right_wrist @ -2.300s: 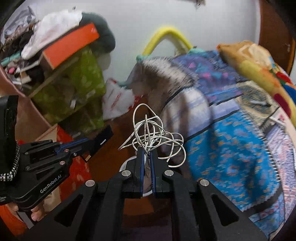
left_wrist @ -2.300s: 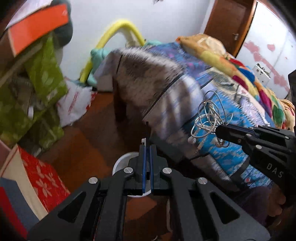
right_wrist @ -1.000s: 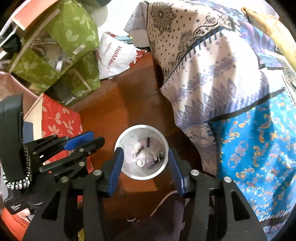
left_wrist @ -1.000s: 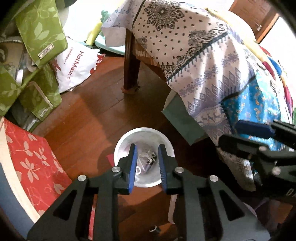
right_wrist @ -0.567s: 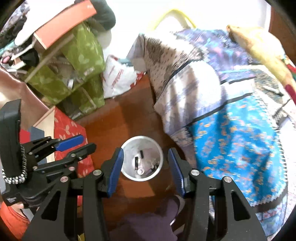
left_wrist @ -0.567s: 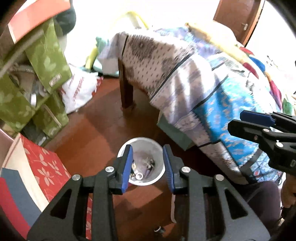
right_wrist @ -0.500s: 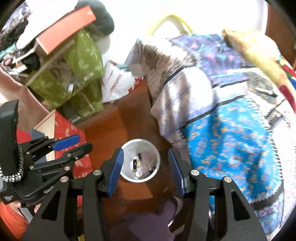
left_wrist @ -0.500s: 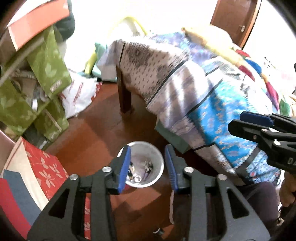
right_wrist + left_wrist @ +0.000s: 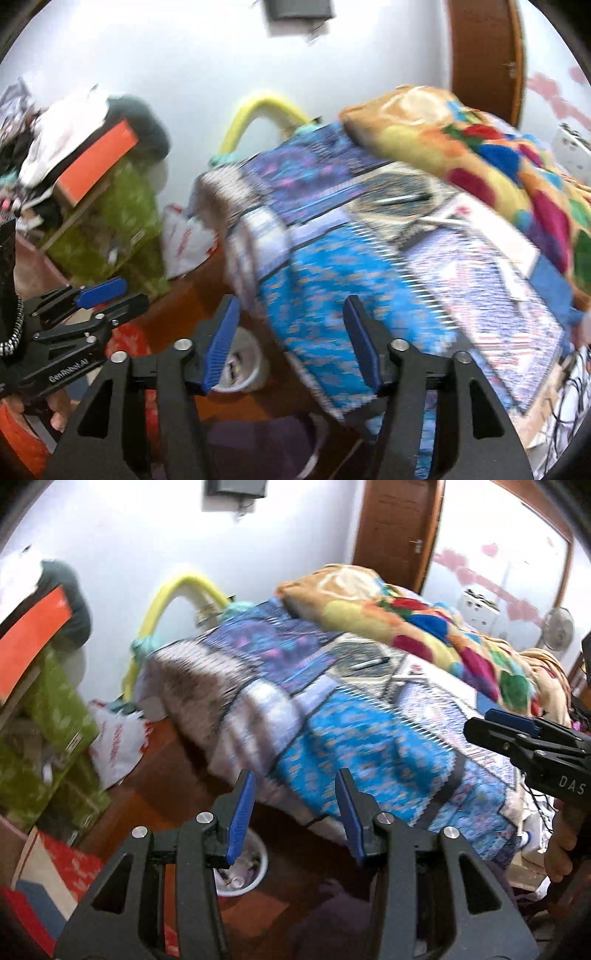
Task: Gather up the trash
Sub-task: 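Move both open tools back over the items on the bed, then grasp the white razor with the left tool while the right tool grasps the white tube, then carry the razor and tube with both tools over the white bin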
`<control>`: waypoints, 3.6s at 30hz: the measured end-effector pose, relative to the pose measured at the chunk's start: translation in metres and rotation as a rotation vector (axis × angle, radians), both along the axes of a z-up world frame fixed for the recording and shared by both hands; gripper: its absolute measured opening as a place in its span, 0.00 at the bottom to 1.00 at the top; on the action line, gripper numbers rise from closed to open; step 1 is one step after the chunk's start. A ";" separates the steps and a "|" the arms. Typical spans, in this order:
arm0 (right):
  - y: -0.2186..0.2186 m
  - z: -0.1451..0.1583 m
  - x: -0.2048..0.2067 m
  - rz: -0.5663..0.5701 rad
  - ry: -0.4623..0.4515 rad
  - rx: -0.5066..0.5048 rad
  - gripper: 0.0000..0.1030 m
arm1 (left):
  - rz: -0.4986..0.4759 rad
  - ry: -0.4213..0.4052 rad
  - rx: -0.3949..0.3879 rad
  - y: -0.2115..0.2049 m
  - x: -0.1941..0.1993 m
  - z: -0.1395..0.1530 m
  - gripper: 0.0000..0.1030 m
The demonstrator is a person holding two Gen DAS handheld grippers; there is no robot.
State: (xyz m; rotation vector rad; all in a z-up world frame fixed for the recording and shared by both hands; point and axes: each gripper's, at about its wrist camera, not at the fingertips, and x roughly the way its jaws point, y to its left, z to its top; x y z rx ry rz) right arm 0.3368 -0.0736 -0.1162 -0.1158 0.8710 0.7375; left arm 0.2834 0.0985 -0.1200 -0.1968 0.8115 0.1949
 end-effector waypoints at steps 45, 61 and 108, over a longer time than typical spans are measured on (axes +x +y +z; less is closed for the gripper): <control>-0.180 -0.129 0.189 -0.308 0.143 -0.114 0.57 | -0.636 0.098 0.215 -0.177 0.376 -0.126 0.50; -0.172 -0.128 0.184 -0.301 0.067 -0.176 0.17 | -0.705 0.143 0.149 -0.180 0.351 -0.124 0.13; -0.067 -0.007 0.049 -0.146 -0.059 -0.046 0.16 | -0.262 0.043 0.033 -0.057 0.083 -0.028 0.08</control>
